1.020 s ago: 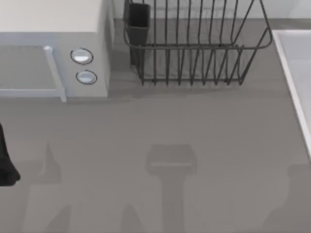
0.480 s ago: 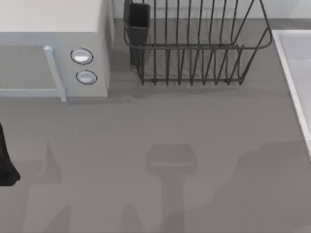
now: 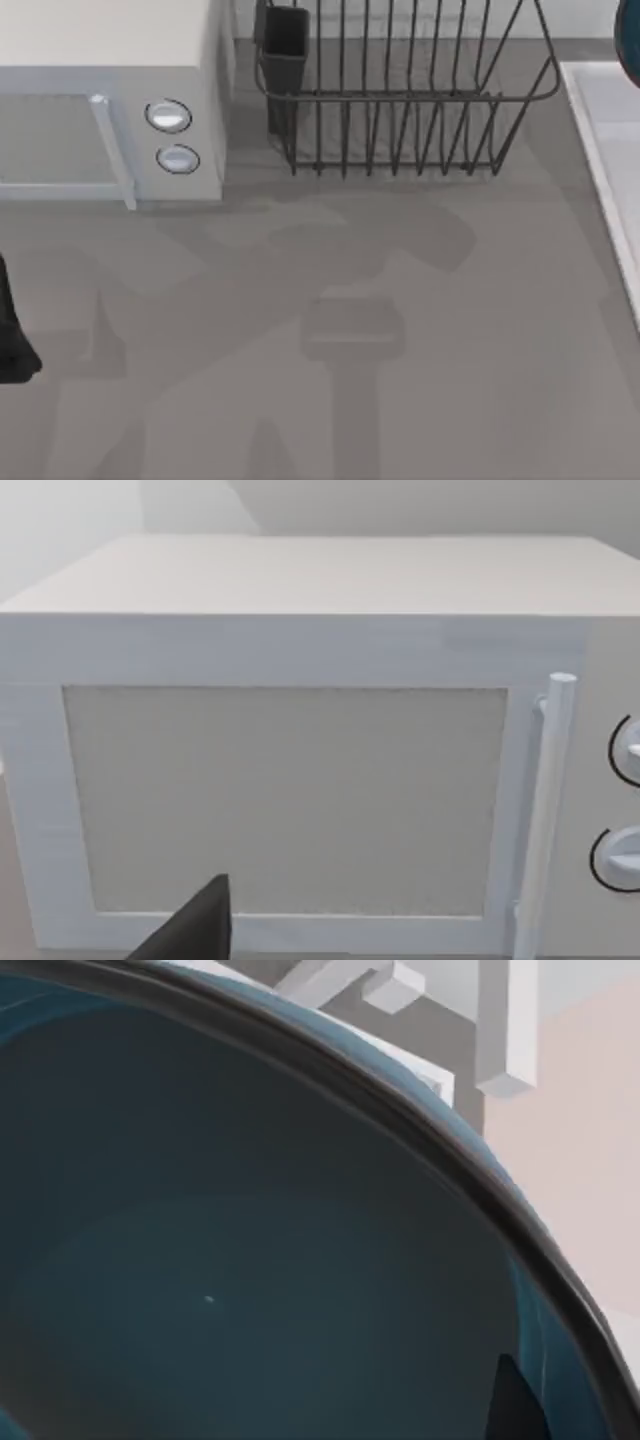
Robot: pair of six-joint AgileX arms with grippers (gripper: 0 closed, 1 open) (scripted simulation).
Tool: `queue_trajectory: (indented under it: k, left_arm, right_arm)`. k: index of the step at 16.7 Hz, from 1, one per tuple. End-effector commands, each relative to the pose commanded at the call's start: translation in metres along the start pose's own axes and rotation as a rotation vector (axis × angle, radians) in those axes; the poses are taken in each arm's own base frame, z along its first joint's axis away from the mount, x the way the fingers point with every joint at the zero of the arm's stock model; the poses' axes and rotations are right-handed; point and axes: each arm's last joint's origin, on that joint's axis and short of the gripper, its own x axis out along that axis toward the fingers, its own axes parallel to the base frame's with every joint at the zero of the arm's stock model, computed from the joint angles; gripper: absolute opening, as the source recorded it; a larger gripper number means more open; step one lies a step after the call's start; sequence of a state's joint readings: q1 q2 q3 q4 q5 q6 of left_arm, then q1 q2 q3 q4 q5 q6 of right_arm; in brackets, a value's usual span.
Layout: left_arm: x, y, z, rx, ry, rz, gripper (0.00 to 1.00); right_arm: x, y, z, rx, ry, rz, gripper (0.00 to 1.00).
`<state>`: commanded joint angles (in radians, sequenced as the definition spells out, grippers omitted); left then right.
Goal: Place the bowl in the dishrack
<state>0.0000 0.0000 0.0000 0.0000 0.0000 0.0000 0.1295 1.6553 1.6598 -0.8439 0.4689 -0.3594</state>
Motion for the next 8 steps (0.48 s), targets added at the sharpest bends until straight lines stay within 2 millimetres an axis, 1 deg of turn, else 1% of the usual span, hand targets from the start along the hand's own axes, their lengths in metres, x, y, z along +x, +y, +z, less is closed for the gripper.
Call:
queue_trajectory:
  k: [2, 4, 6, 8]
  left_arm:
    - [0.0, 0.0, 0.0, 0.0, 0.0, 0.0, 1.0]
    - [0.0, 0.0, 0.0, 0.0, 0.0, 0.0, 1.0]
    - [0.0, 0.0, 0.0, 0.0, 0.0, 0.0, 1.0]
    - [0.0, 0.0, 0.0, 0.0, 0.0, 0.0, 1.0]
  right_arm:
    - [-0.042, 0.053, 0.025, 0.041, -0.214, -0.04, 0.0]
    - [-0.093, 0.098, 0.036, 0.131, -0.425, -0.037, 0.0]
    - [-0.144, 0.132, 0.034, 0.256, -0.603, 0.002, 0.0]
    - [-0.187, 0.153, 0.024, 0.39, -0.732, 0.059, 0.0]
